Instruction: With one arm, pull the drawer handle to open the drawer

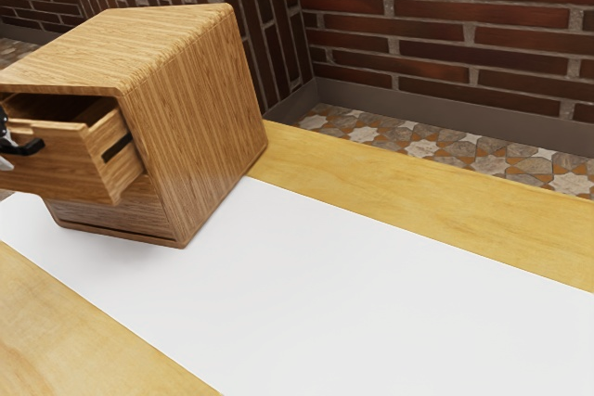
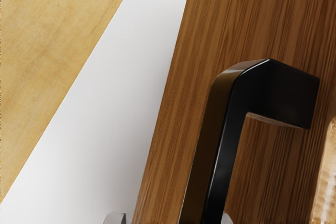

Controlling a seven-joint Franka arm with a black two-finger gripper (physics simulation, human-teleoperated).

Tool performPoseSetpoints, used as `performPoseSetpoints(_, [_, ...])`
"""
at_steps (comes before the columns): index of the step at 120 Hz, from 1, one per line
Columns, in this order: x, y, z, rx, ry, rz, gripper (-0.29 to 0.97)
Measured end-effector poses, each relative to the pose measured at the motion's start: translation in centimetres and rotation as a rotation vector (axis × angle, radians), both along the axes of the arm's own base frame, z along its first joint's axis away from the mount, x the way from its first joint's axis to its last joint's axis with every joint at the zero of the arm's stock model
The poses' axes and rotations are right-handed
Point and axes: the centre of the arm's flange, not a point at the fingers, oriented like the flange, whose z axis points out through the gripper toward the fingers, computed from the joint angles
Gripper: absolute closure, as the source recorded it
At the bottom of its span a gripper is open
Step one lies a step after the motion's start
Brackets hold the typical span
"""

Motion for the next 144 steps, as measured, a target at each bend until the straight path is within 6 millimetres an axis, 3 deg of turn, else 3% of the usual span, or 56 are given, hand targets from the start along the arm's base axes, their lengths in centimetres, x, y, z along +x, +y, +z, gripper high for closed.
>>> performPoseSetpoints(90, [-2.7,-1.6,0.3,0.014,-0.001,0.014,0.54])
performPoseSetpoints(144, [-5.6,-2.4,0.9,0.018,-0.015,0.024,0.54])
